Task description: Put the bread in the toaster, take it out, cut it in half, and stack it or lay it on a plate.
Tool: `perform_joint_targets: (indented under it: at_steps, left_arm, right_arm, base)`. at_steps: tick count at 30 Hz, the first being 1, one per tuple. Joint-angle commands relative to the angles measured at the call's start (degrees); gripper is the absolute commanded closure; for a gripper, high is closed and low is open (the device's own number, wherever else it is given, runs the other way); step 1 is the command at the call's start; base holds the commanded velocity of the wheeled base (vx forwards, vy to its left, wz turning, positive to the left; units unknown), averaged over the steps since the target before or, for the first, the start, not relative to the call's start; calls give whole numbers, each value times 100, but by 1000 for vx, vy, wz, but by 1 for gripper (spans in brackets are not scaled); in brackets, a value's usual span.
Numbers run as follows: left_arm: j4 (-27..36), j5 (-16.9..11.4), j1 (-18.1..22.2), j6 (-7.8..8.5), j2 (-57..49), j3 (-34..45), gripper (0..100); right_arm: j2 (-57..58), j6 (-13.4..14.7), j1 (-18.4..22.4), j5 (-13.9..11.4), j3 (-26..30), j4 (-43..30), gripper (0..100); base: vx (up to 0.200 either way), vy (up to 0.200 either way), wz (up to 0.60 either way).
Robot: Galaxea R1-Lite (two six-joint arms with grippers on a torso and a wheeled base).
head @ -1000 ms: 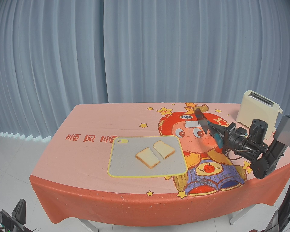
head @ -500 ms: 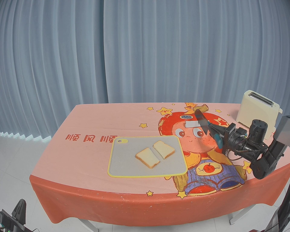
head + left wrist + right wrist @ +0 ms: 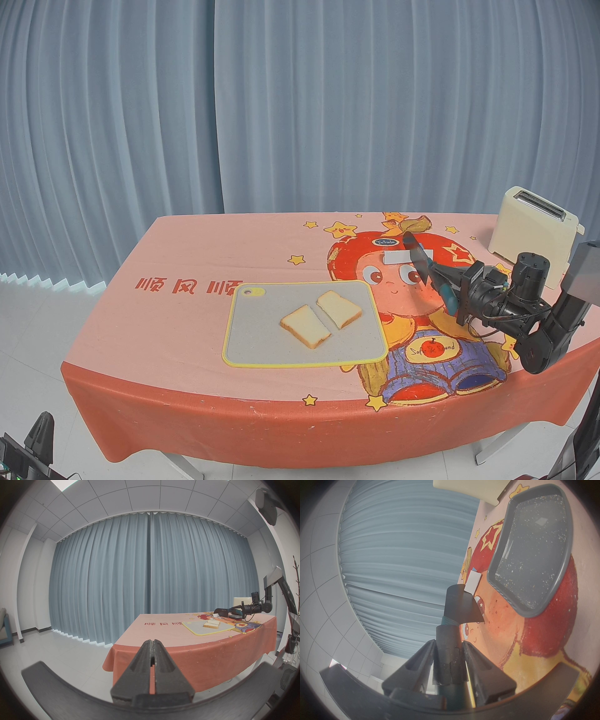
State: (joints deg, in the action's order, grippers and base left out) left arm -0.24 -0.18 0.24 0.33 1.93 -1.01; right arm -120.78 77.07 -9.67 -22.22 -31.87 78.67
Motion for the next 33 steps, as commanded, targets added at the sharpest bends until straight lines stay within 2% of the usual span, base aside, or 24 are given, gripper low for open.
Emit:
perform_joint_targets:
  at_steps: [1, 24, 33]
  left_arm:
    - [-2, 1, 11, 2, 10, 101, 100]
    - [-2, 1, 2, 2, 10, 101, 100]
    - [-2, 1, 2, 2, 10, 101, 100]
  right_arm:
    - [-15, 1, 0, -1, 14, -9, 0]
    - [152, -69, -114, 87, 119, 0, 0]
    - [494, -289, -167, 122, 233, -88, 0]
  base:
    - [0, 0, 0]
    - [0, 0, 0]
    - [0, 0, 0]
